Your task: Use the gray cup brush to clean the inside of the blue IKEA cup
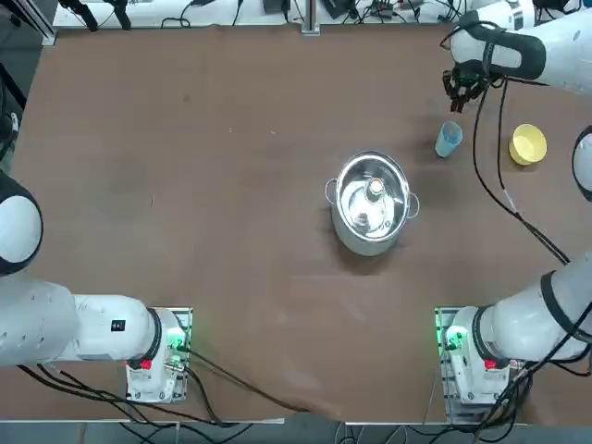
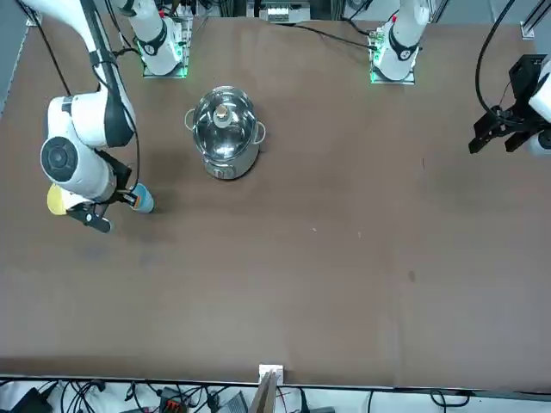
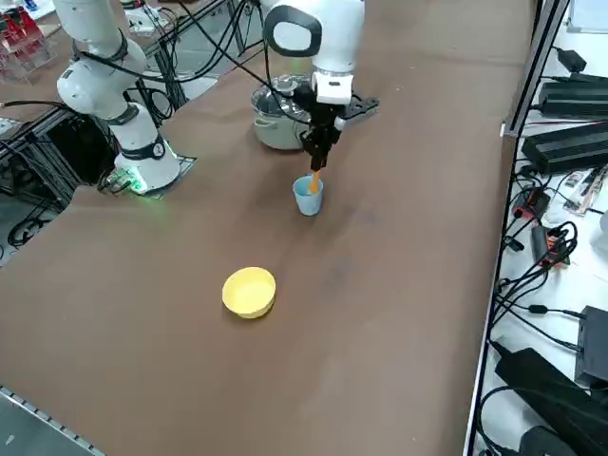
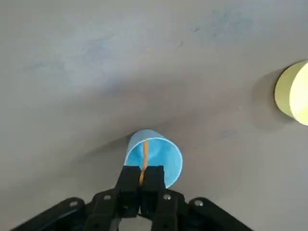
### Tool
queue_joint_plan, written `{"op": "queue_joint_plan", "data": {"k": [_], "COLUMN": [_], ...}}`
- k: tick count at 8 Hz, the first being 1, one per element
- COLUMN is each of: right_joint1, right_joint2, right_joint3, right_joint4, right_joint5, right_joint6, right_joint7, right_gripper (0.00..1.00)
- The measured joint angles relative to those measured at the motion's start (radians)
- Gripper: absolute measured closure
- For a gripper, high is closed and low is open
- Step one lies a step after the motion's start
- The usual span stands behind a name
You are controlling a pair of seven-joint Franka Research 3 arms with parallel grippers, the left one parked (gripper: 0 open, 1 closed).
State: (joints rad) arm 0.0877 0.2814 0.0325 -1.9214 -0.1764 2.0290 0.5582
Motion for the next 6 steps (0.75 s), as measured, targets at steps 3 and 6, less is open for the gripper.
{"op": "queue_joint_plan", "data": {"k": [3,6], "right_joint1": [0.016,0.015], "right_joint2": [0.008,0.01], "right_joint3": [0.001,-0.001], "right_joint4": [0.0,0.001], "right_joint5": [0.0,0.0], "right_joint6": [-0.006,-0.075], "right_joint7": [0.023,0.029], "right_gripper": [0.96,0.96]}}
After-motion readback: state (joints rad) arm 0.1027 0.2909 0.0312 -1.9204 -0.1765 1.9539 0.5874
